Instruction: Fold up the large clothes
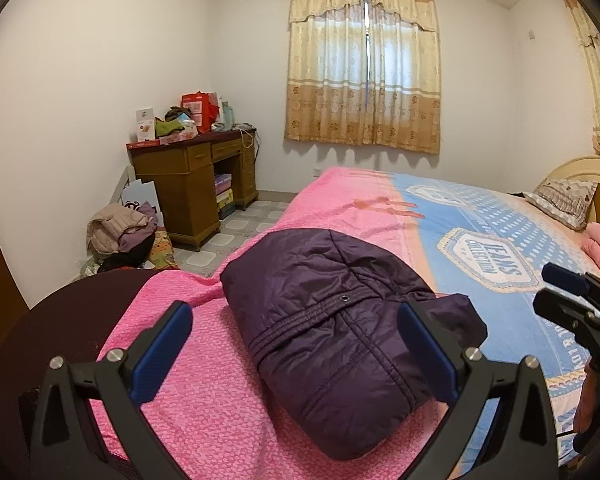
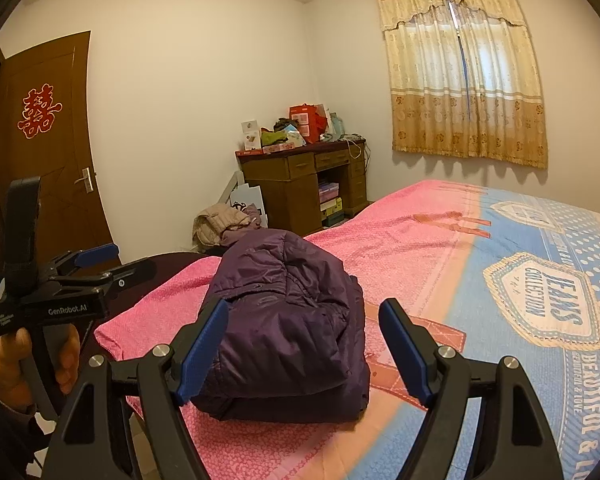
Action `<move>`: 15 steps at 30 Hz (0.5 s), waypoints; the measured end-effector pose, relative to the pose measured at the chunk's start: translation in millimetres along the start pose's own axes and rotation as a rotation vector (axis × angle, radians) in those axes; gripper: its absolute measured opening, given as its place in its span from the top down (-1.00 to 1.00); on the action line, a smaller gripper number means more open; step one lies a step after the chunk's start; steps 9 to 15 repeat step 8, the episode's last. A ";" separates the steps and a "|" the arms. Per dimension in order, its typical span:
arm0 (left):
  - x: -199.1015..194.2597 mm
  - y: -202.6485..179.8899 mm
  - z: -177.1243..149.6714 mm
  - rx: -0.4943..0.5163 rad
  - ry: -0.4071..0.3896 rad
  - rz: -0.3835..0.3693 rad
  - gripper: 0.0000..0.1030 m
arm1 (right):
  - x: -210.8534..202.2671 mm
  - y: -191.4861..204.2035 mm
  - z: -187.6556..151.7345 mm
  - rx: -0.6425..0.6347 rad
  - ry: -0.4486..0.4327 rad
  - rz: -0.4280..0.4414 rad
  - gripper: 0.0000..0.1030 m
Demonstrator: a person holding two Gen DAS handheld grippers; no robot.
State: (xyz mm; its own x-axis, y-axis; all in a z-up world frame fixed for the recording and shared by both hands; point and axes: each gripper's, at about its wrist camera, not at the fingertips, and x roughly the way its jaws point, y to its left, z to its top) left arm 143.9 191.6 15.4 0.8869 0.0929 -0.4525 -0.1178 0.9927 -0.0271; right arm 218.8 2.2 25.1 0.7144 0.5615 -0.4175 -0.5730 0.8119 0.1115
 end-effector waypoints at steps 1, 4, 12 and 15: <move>-0.4 1.4 -0.1 -0.002 -0.003 0.001 -1.00 | -0.1 -0.1 -0.8 0.001 0.001 0.000 -0.51; -1.2 2.8 -1.4 0.008 -0.014 -0.002 -1.00 | 2.0 0.7 -2.3 0.001 0.005 0.001 -0.51; -0.4 2.2 -2.2 0.024 -0.020 0.000 -1.00 | 4.6 0.0 -4.7 0.003 0.011 0.000 -0.51; -0.4 2.2 -2.2 0.024 -0.020 0.000 -1.00 | 4.6 0.0 -4.7 0.003 0.011 0.000 -0.51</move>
